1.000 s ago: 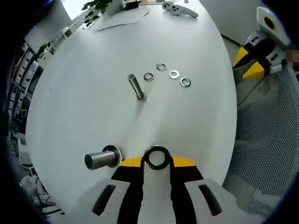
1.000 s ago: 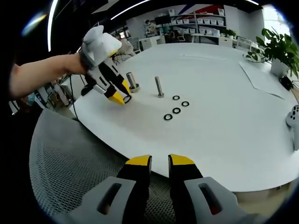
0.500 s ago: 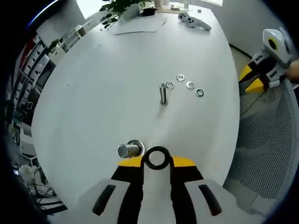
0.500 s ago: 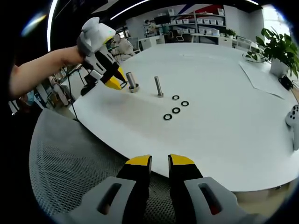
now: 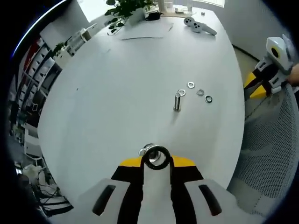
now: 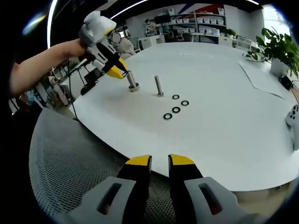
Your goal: Place the washer onto the threaded stud by aligning its center hole with the stud, sliding it down to the base, and recovering from edge contact or off-axis alignment until the washer reaches the visible bottom stop.
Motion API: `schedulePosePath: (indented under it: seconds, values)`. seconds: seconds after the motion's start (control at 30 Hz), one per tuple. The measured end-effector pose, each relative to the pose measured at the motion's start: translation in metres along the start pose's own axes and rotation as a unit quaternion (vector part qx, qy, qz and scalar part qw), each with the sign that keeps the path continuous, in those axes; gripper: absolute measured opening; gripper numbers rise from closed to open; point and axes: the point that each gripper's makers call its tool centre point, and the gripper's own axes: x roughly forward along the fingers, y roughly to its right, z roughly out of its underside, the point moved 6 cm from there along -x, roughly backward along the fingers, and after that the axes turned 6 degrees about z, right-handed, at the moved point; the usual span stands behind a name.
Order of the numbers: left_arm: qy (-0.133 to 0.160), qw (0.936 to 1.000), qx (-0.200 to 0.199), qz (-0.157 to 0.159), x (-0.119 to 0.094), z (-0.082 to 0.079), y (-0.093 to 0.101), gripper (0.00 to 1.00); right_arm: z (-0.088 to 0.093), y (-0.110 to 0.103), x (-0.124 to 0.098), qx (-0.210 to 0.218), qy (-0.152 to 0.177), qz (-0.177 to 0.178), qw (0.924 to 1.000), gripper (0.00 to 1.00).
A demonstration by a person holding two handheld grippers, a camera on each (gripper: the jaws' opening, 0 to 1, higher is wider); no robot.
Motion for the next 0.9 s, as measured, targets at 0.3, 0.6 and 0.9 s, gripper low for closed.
schedulePosePath:
  seconds: [0.3, 0.6, 0.9]
  values:
    - [-0.01, 0.9999, 0.008, -0.006, 0.003, -0.002, -0.009, 0.19, 0.0, 0.0, 0.0, 0.0, 0.0, 0.0, 1.0, 0.17]
    - [-0.019, 0.9998, -0.003, -0.004, 0.01, -0.001, -0.018, 0.19, 0.0, 0.0, 0.0, 0.002, 0.001, 0.001, 1.0, 0.17]
    - [-0.033, 0.9994, 0.001, 0.007, 0.017, -0.001, -0.018, 0.19, 0.0, 0.0, 0.0, 0.002, 0.003, 0.002, 1.0, 0.17]
